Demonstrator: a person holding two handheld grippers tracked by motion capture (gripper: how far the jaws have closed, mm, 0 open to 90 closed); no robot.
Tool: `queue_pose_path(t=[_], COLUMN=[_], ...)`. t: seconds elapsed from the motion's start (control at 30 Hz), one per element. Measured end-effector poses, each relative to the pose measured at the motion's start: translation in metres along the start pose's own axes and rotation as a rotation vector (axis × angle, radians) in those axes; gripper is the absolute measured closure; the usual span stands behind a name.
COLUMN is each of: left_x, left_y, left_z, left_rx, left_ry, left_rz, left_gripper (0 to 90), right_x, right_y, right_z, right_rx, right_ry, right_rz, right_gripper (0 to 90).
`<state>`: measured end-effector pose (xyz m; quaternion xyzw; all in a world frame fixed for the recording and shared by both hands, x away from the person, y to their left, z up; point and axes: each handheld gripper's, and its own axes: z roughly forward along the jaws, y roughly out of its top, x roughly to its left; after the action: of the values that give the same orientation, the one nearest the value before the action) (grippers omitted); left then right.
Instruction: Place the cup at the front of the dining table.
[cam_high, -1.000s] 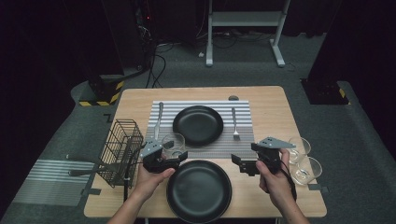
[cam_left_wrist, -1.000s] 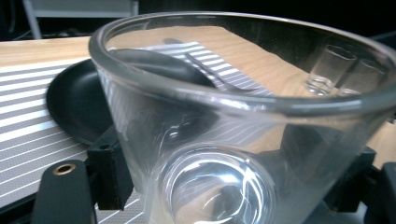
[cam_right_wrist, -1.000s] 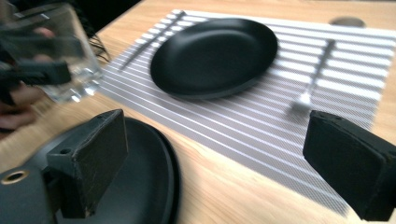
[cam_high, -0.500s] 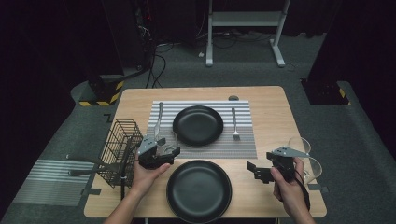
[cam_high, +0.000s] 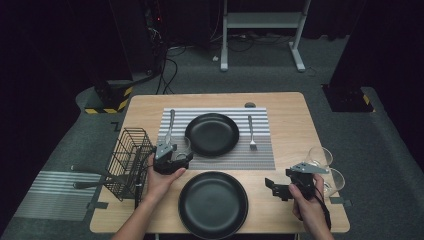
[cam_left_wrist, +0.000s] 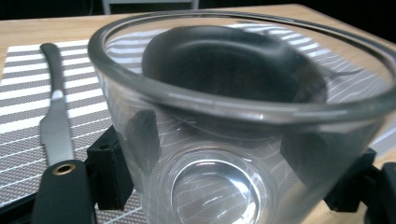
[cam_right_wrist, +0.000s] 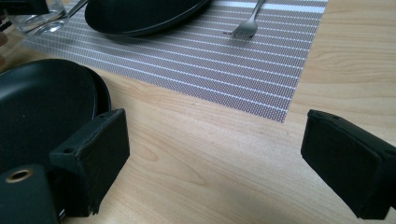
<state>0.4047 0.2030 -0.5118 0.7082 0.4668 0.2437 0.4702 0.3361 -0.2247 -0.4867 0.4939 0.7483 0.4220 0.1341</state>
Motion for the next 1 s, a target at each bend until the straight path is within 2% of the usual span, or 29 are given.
queue_pose_path(t=[0.13,0.3,0.37,0.43,0.5,0.57,0.63,0.7,0.8,0.9,1.0], left_x=[0.006,0.012,0.014,0.012,0.013,0.013,0.013,0.012,0.012,0.01,0.005], left_y=[-0.003,-0.008,-0.008,-0.008,-0.009,-0.009,-0.009,-0.01,-0.01,-0.012,-0.018], left_z=[0.008,0.013,0.015,0.016,0.019,0.021,0.021,0.022,0.018,0.013,0.0], left_rx=[0.036,0.059,0.065,0.073,0.091,0.094,0.099,0.125,0.156,0.161,0.175], left_ry=[0.023,0.067,0.062,0.09,0.111,0.113,0.115,0.102,0.107,0.118,0.139], left_rz=[-0.027,-0.037,-0.049,-0.031,-0.043,-0.055,-0.046,-0.045,-0.057,-0.063,-0.1], left_gripper=[21.9,21.8,21.8,21.8,21.7,21.6,21.5,20.8,20.4,21.8,23.5], right_x=[0.0,0.0,0.0,0.0,0.0,0.0,0.001,0.0,0.001,0.002,0.002], right_y=[-0.002,-0.003,-0.003,-0.004,-0.004,-0.004,-0.005,-0.005,-0.006,-0.007,-0.008], right_z=[0.001,0.001,0.001,0.001,0.001,0.002,0.002,0.002,0.002,0.002,0.003], right_rx=[0.007,0.007,0.008,0.009,0.009,0.013,0.014,0.016,0.019,0.022,0.025], right_ry=[0.002,0.0,0.001,0.0,0.0,-0.001,-0.002,-0.003,-0.001,0.002,0.002], right_rz=[-0.005,-0.005,-0.01,-0.01,-0.007,-0.003,-0.007,-0.01,-0.007,-0.008,-0.005], right_gripper=[8.0,8.3,8.3,8.3,8.4,8.4,8.6,8.8,9.0,9.1,9.3])
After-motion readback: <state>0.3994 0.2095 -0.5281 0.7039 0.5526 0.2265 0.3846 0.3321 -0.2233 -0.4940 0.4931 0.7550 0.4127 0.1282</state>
